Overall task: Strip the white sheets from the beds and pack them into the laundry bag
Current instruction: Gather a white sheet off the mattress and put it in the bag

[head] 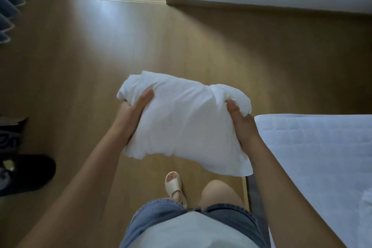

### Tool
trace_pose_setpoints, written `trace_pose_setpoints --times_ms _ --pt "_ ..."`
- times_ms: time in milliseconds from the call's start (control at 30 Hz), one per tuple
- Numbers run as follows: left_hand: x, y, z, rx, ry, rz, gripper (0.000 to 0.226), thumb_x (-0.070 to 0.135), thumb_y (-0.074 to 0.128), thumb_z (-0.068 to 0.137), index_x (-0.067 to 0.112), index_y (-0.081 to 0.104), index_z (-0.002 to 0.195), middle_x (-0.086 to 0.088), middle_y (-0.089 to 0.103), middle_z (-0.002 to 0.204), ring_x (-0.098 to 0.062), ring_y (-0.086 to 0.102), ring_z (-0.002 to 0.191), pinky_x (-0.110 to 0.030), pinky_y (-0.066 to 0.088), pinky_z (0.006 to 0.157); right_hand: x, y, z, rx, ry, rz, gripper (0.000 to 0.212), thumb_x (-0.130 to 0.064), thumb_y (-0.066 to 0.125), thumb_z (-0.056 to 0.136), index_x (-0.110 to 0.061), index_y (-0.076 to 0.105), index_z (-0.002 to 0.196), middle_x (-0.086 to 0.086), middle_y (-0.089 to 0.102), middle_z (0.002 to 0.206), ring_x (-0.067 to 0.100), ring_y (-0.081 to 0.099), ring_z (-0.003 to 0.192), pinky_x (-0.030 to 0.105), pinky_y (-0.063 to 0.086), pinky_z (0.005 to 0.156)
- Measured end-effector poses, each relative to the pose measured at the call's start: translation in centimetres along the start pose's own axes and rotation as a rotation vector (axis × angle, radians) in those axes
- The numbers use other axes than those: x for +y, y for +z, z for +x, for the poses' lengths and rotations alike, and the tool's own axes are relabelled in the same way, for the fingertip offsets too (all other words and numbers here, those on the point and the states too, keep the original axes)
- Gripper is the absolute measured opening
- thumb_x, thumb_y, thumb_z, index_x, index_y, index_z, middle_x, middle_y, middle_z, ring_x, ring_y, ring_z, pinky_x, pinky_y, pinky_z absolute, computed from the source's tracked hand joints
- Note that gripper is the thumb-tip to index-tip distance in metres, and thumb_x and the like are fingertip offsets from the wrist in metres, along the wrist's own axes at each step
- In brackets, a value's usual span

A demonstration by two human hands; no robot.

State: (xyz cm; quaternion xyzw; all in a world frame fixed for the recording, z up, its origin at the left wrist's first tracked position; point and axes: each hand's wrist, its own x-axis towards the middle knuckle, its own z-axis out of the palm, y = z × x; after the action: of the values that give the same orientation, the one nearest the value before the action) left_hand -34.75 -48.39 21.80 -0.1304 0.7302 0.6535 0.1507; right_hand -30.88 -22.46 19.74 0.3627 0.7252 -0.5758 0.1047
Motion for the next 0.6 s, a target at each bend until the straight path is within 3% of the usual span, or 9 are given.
trace_pose_setpoints --times_ms 67,133,233,367,467,600 --pt "0.2 -1.3 1.8 0.022 -0.040 -0.038 0.056 0.066 0.055 0.068 0.029 0.060 0.109 0.009 0.069 0.097 0.007 0.067 0.075 -0.010 0.049 0.056 -1.9 1.8 1.9 -0.020 -0.008 -0.020 0.062 -0.062 0.058 0.081 -0.015 0.058 0.121 0.002 0.063 0.112 0.021 0.059 0.099 0.033 0.044 0.082" --pt "0.5 -2.6 4.0 0.054 -0.065 -0.055 0.069 0.071 0.057 0.063 0.025 0.061 0.114 0.005 0.071 0.101 0.001 0.069 0.083 -0.017 0.051 0.064 -4.1 3.7 3.6 -0.059 -0.023 -0.033 0.053 -0.059 0.059 0.082 -0.018 0.059 0.115 -0.001 0.063 0.105 0.019 0.059 0.094 0.030 0.042 0.076" --pt "1.8 -4.3 8.1 0.116 -0.099 -0.077 0.073 0.073 0.058 0.058 0.026 0.061 0.114 0.004 0.071 0.102 -0.004 0.069 0.088 -0.023 0.050 0.069 -7.3 6.5 7.0 -0.102 -0.033 -0.032 0.052 -0.058 0.061 0.081 -0.019 0.061 0.115 -0.002 0.064 0.104 0.015 0.060 0.091 0.028 0.043 0.070" --pt "3.6 -5.7 15.0 0.194 -0.139 -0.114 0.056 0.058 0.058 0.084 0.017 0.058 0.122 0.002 0.070 0.100 -0.004 0.068 0.083 -0.019 0.050 0.061 -11.5 10.5 13.2 -0.149 -0.055 0.003 0.049 -0.056 0.066 0.079 -0.020 0.066 0.112 -0.004 0.068 0.105 0.012 0.064 0.094 0.027 0.046 0.073" --pt "6.0 -6.3 20.8 0.246 -0.181 -0.123 0.048 0.054 0.051 0.089 0.020 0.057 0.123 0.003 0.069 0.101 -0.003 0.066 0.083 -0.016 0.049 0.058 -16.2 13.4 18.7 -0.207 -0.079 0.024 0.044 -0.052 0.068 0.079 -0.021 0.066 0.110 -0.008 0.068 0.101 0.002 0.063 0.087 0.022 0.046 0.067" --pt "10.3 -7.1 28.7 0.309 -0.231 -0.164 0.049 0.059 0.050 0.090 0.022 0.054 0.122 -0.002 0.068 0.107 -0.010 0.064 0.091 -0.025 0.047 0.067 -23.8 16.7 25.9 -0.267 -0.089 -0.008 0.044 -0.053 0.069 0.078 -0.022 0.066 0.110 -0.008 0.068 0.099 0.003 0.063 0.087 0.023 0.048 0.069"
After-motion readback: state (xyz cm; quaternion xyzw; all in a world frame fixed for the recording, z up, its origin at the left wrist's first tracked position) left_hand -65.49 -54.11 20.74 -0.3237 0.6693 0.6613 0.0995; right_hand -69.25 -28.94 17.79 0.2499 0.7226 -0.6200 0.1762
